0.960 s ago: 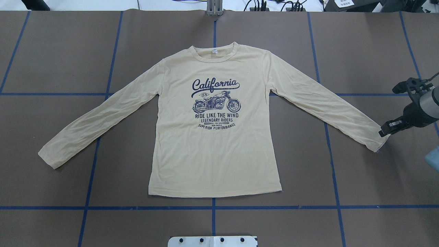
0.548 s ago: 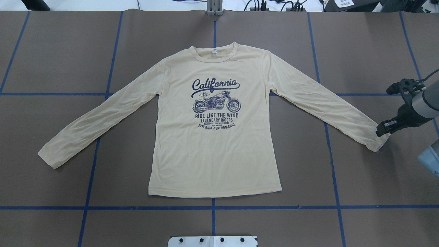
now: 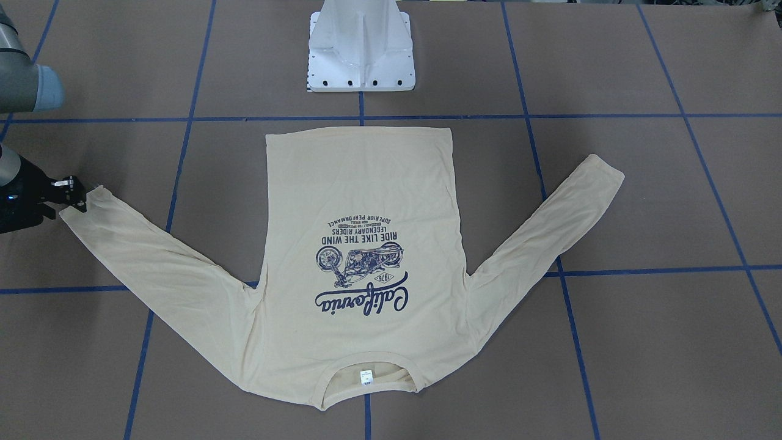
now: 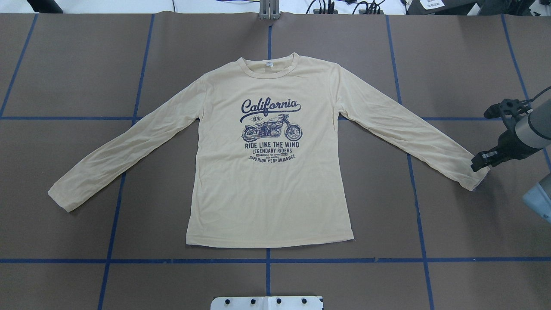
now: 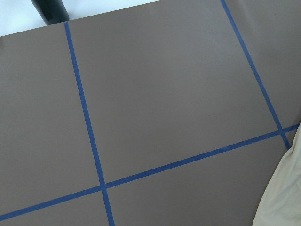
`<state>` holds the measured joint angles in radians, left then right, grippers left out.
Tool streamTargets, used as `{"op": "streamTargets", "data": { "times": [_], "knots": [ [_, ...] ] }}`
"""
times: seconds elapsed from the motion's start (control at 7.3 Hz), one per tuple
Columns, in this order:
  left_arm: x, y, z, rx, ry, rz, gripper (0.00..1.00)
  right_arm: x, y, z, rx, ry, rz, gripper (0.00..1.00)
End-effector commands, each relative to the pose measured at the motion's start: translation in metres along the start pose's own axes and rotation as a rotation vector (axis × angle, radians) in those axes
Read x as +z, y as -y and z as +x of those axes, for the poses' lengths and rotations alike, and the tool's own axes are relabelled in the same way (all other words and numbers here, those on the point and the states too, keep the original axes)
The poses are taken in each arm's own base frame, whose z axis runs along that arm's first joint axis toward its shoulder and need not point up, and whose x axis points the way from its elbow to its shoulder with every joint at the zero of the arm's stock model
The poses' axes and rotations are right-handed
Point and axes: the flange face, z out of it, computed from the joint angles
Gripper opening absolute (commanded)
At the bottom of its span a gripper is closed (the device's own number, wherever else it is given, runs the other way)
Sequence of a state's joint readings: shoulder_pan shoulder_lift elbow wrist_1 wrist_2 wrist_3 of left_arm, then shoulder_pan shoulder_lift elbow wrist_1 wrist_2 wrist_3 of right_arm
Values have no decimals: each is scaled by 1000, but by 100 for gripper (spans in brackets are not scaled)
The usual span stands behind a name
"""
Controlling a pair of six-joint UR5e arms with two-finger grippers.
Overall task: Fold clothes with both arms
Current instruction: 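Lower the right gripper onto the sleeve cuff and close on it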
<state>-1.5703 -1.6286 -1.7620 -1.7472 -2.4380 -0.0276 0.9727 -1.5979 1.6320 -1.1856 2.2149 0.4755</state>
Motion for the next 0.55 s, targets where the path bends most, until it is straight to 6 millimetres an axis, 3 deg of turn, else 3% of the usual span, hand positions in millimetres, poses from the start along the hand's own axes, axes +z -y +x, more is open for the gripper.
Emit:
{"op": "streamTargets", "data": {
  "times": [0.0, 0.41],
  "knots": [
    [1, 0, 0, 0, 0, -1, 99, 3, 0, 2, 2, -7, -2, 67],
    [1, 0, 0, 0, 0, -1, 99, 10, 2, 0, 0, -16, -11, 67]
  ]
}}
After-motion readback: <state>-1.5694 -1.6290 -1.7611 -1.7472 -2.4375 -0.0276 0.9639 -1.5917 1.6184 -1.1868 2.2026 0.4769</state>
